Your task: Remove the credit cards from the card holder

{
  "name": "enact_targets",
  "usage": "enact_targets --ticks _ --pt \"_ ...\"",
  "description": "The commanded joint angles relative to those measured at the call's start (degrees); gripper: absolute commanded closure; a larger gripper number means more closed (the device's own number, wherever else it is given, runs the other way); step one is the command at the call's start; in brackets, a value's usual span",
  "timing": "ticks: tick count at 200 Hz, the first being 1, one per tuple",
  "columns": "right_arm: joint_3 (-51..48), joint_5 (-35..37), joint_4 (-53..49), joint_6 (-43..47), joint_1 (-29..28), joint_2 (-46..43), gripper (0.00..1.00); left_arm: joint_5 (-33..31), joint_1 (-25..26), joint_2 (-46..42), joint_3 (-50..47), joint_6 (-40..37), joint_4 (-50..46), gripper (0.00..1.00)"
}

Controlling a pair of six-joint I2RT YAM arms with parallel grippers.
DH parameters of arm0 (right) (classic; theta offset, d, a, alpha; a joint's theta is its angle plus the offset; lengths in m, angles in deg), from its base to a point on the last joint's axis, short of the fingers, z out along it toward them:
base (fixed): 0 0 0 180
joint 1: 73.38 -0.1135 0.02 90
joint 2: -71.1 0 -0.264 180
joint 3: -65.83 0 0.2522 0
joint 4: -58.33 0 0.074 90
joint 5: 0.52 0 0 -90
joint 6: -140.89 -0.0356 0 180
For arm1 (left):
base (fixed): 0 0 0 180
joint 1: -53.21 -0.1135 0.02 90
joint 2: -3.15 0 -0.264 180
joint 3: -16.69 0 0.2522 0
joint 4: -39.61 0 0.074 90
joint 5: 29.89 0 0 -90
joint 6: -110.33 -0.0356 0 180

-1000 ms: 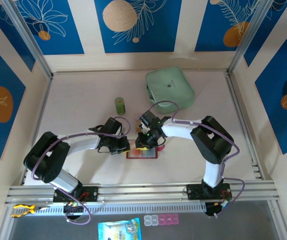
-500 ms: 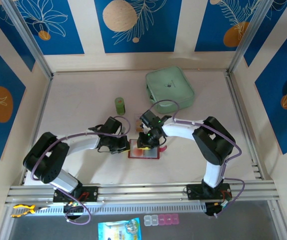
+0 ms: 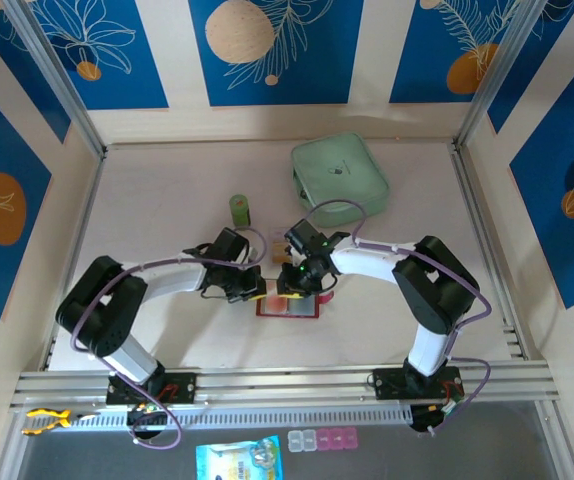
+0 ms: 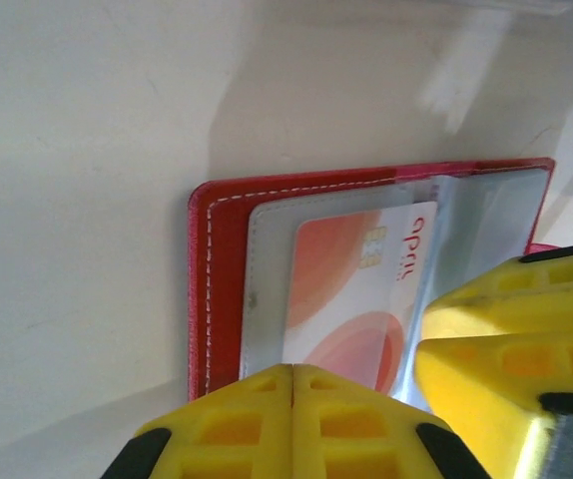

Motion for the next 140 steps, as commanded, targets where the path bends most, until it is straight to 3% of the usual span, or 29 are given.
enact_targets --ticks 1,140 --pt "-0.78 -1.69 0.09 -0.99 0.29 -0.8 0.75 1.43 0.18 0.6 0.77 -0.56 0.31 0.96" --pt "-2.14 -1.93 1.14 -1.83 0.64 -0.23 0.75 0.39 0.17 2.07 -0.62 -1.12 -2.36 0.95"
